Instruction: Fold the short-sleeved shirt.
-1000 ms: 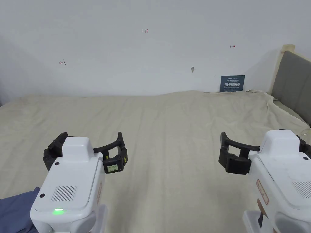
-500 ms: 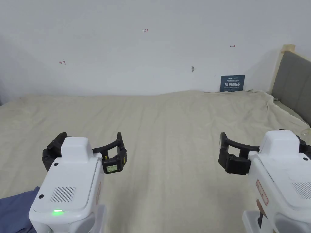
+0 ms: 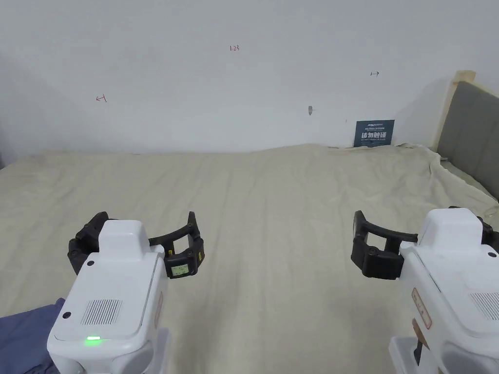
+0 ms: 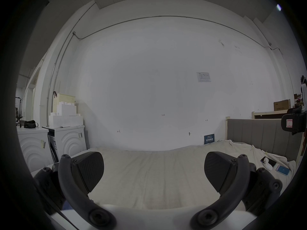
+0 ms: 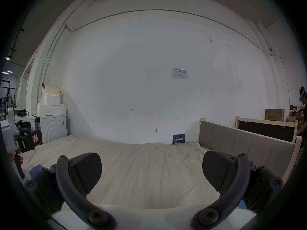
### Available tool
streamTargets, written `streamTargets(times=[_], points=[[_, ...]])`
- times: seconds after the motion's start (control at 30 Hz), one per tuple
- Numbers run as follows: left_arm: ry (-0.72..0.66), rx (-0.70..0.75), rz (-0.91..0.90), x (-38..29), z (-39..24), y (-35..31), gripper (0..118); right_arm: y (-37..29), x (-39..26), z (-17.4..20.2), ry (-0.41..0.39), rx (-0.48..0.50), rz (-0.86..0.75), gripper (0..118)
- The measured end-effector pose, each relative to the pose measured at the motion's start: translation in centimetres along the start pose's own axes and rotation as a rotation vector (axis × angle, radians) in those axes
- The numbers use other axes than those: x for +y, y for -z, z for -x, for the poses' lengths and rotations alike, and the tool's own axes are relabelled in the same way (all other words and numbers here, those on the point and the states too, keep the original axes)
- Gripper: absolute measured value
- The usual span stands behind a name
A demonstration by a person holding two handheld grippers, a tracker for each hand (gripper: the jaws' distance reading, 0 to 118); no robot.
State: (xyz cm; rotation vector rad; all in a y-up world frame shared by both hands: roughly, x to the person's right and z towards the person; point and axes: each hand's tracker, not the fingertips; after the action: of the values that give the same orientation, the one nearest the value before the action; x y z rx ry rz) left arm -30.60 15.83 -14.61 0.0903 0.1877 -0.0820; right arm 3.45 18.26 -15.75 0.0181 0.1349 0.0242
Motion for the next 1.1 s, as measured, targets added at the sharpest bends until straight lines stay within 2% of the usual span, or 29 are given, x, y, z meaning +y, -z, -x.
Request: streamTargets(times=[1.1], points=[[0.011, 0.008, -0.007, 0.14, 0.04, -0.24, 118, -0.39, 0.32, 0.31, -0.008, -0.007, -0.009, 118]])
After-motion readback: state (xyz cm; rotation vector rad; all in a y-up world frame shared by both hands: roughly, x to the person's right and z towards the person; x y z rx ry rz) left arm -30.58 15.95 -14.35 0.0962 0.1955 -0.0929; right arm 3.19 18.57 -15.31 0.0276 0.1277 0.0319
